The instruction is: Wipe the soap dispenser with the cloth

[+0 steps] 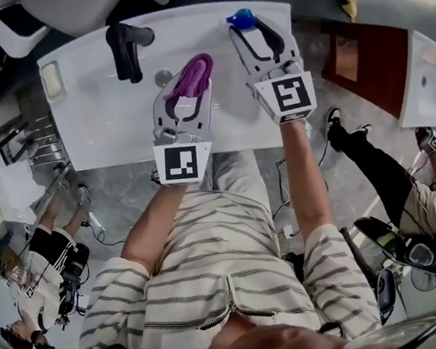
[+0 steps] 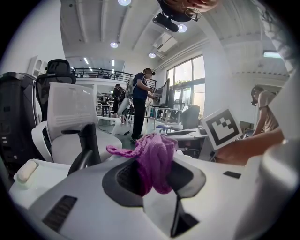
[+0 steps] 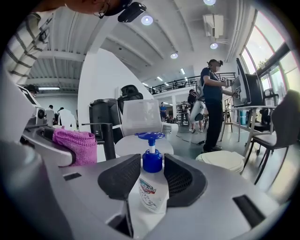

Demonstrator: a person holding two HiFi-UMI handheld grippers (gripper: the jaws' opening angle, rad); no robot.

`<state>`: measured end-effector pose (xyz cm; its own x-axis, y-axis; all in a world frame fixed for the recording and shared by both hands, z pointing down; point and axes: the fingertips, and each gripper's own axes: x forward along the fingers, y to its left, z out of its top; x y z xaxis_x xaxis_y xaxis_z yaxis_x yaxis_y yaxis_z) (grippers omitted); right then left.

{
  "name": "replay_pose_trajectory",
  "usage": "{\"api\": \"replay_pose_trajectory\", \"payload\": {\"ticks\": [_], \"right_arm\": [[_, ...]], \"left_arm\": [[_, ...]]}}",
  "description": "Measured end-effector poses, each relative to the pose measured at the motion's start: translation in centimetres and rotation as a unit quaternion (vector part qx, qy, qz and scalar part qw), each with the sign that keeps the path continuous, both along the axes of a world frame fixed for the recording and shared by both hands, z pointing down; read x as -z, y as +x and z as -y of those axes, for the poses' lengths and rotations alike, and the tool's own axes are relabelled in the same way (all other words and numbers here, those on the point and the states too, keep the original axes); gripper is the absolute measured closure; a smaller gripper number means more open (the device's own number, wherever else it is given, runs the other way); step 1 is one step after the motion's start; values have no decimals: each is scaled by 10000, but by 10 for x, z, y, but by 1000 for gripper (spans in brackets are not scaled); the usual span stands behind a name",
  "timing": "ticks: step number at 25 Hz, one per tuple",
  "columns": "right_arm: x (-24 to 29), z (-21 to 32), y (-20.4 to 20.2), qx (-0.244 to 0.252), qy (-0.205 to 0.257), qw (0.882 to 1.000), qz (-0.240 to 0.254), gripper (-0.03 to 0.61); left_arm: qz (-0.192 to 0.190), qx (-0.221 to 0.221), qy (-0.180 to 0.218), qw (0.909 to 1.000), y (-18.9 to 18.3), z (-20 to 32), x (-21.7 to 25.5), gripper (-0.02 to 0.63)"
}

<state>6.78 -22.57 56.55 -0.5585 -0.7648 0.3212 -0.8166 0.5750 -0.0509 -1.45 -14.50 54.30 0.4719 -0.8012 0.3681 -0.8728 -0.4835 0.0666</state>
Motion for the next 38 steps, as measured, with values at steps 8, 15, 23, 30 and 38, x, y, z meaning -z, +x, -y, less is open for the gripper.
{"api": "replay_pose_trajectory", "payload": {"ticks": [8,15,23,30,38], "right_arm": [[6,5,-2,111,172,9998,-86,449],[10,8,2,103,137,9999,-18,456],[21,-1,2,128,37,9999,2,456],[63,-16,-1,173,94,9996,194,456],[118,-43,-1,124,192,9993,287,456]], "left_arm": [[59,-11,16,10000,-1,2,-1,483],[107,-127,56,9998,1,1,-1,483],[193,-369,171,9990,5,-7,2,485],[107,-448,353,9983,2,-14,26,485],[10,-828,608,9947,9,-20,71,485]]}}
